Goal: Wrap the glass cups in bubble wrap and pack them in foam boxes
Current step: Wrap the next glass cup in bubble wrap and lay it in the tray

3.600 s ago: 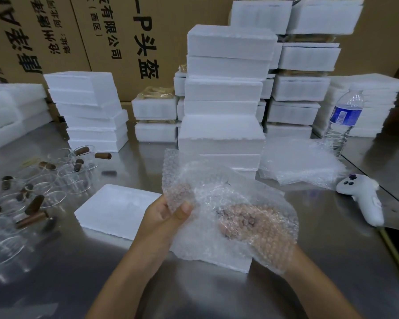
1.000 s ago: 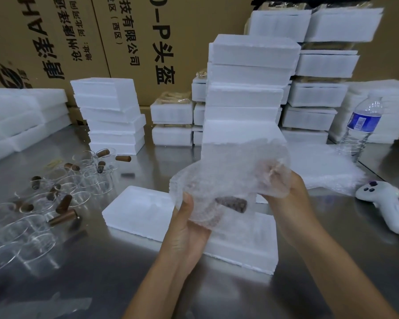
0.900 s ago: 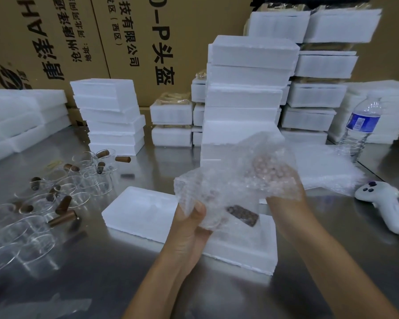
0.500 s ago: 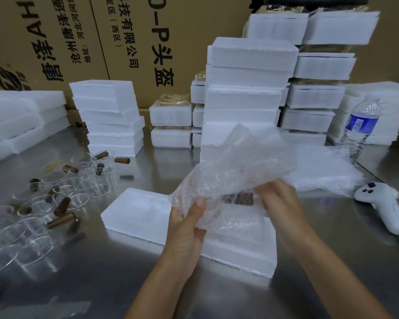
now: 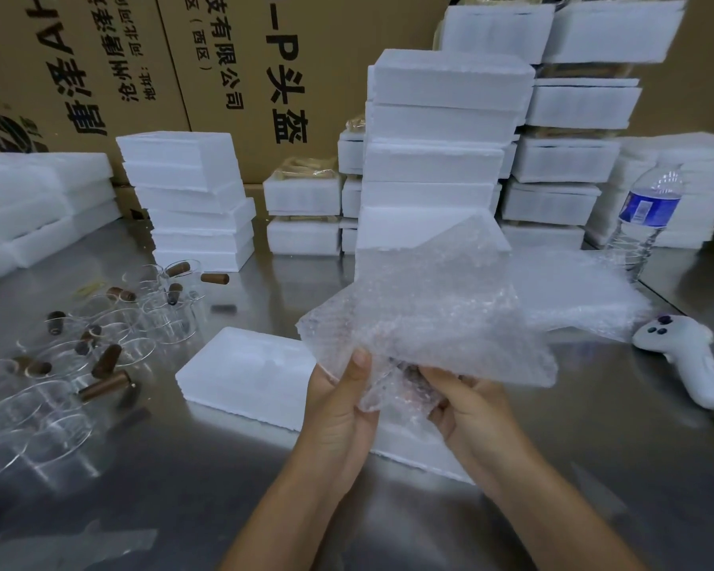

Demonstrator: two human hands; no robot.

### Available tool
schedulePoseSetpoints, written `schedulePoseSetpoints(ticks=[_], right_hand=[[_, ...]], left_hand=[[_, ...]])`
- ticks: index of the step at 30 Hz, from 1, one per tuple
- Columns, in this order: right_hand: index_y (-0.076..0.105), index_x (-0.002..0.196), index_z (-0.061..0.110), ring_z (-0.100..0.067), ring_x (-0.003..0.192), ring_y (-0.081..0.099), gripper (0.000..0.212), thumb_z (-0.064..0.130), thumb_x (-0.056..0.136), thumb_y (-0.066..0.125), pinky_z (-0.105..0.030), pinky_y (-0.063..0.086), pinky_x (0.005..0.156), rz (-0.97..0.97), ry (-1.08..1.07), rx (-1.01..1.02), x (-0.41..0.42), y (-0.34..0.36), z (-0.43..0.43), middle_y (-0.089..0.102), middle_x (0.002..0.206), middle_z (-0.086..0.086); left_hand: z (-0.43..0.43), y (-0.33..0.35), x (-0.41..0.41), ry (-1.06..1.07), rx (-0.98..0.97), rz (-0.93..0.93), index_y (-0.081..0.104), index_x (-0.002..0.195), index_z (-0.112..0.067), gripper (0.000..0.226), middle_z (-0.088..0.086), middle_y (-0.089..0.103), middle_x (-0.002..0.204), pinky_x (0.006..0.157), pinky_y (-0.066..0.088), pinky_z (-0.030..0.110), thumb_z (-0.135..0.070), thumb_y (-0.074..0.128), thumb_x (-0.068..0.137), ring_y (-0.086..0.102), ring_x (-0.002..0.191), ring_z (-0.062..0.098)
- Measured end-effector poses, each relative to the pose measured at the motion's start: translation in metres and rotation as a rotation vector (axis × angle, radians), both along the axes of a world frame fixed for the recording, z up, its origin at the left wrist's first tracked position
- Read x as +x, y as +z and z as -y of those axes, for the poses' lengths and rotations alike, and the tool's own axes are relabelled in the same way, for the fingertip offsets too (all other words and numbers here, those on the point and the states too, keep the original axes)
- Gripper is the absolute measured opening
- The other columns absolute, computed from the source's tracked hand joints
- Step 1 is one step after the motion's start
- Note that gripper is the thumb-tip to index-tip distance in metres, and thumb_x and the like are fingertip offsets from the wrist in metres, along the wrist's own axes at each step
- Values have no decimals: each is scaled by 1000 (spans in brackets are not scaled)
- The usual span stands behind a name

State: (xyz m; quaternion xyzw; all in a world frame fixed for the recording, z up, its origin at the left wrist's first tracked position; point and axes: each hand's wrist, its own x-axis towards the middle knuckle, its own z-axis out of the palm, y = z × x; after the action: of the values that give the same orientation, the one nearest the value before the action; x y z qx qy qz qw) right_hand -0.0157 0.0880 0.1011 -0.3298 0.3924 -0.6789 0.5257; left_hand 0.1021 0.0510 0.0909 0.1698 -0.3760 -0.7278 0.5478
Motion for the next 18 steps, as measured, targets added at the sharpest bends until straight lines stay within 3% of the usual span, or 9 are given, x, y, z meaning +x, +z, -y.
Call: schedulePoseSetpoints(ticks=[3, 5, 9, 12, 14, 15, 18], right_hand=[[66, 106, 12, -19, 93, 69, 47, 19, 59, 72, -22, 55, 66, 48, -12, -12, 4, -4, -1, 73, 101, -7], [67, 106, 14, -17, 94, 69, 47, 22, 60, 71, -22, 55, 67, -2, -20, -18, 4, -4, -2, 73, 101, -4], [63, 111, 5, -19, 93, 69, 56, 23, 59, 71, -20, 54, 67, -63, -75, -44, -2, -3, -1, 73, 100, -7], [65, 101, -1, -17, 80, 71, 32, 8, 69, 65, -19, 54, 61, -45, -113, -42, -11, -2, 2, 74, 86, -7], [71, 86, 5, -14, 73, 71, 14, 1, 79, 60, -19, 54, 59, -81, -123, -39, -19, -2, 3, 74, 77, -4], [75, 77, 9, -13, 71, 71, 17, 3, 81, 59, -20, 54, 59, -115, -127, -40, -23, -2, 3, 74, 75, -4], [74, 68, 11, -13, 63, 69, 22, 8, 85, 60, -21, 55, 57, -192, -174, -11, -32, -1, 2, 73, 70, -3]], left_hand=[[-2, -2, -2, -3, -28, 19, 48, 133, -7, 99, 19, 62, 124, 86, 54, 33, -50, 87, 52, 60, 115, 31], [-3, -3, -3, -3, -55, 55, 48, 133, -11, 97, 17, 61, 126, 91, 53, 35, -54, 83, 54, 59, 117, 31], [0, -4, -2, 15, -71, 160, 43, 138, -12, 111, 12, 62, 126, 100, 48, 40, -60, 84, 47, 59, 118, 27], [6, 1, 4, 46, -19, 155, 41, 138, -4, 133, 11, 67, 118, 88, 55, 37, -65, 86, 29, 64, 108, 26], [13, 3, 10, 87, -19, 132, 37, 141, -5, 140, 14, 60, 129, 99, 48, 45, -66, 86, 25, 58, 118, 30], [15, 3, 13, 107, -21, 130, 36, 142, -9, 140, 10, 62, 128, 103, 44, 46, -66, 86, 23, 58, 118, 28], [17, -3, 18, 150, -107, 299, 51, 127, -28, 115, -1, 70, 113, 98, 49, 44, -69, 85, 25, 65, 108, 19]])
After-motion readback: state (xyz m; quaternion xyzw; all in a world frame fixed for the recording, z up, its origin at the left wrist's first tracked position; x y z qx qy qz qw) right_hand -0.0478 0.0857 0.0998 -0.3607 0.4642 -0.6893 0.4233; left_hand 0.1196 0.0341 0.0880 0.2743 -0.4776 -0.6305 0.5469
